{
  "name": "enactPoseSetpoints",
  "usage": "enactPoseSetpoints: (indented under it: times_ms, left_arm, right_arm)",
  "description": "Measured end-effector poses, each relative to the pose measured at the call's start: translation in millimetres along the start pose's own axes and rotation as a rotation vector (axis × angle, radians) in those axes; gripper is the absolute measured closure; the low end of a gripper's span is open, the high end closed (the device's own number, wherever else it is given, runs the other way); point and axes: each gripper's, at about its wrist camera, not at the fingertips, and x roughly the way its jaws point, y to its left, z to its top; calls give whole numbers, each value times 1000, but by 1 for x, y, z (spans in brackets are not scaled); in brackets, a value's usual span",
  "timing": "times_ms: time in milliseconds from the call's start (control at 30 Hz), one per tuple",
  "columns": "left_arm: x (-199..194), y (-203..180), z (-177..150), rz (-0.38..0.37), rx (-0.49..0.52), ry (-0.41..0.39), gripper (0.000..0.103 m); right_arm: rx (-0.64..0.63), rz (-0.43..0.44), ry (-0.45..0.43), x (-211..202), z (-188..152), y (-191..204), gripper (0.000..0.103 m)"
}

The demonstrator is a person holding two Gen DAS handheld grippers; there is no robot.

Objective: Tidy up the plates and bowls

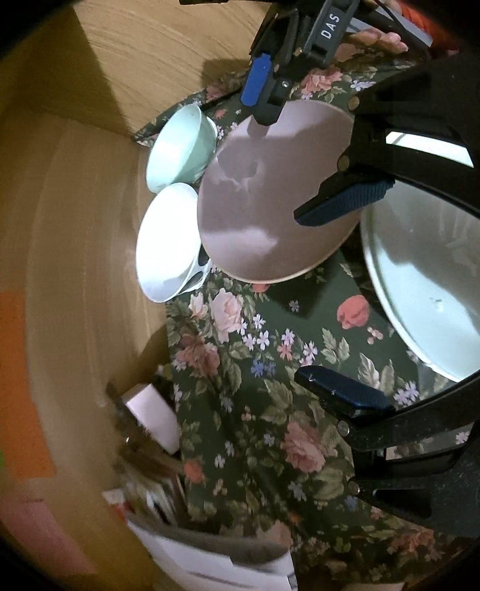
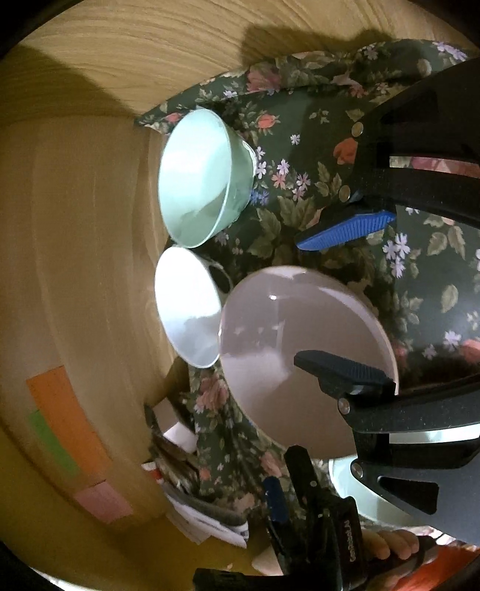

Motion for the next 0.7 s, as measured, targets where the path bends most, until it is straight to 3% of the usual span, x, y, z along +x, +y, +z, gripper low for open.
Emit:
enactPoseSetpoints:
  times_ms: [333,500,633,700]
  left_arm:
    - [32,-12,5,-15,30,44,27]
    - [41,-15,7,-35,30,63,42]
    - [48,-15,7,-57,20,95,52]
    - [51,-15,7,-68,17,113,57]
  right_arm:
    - [55,24,65,23,-2,-15,50]
    - [59,32,84,29,-4,-17,51]
    - [76,34,87,32,-3,-19,66]
    - [87,54,94,34,-3,-20,68]
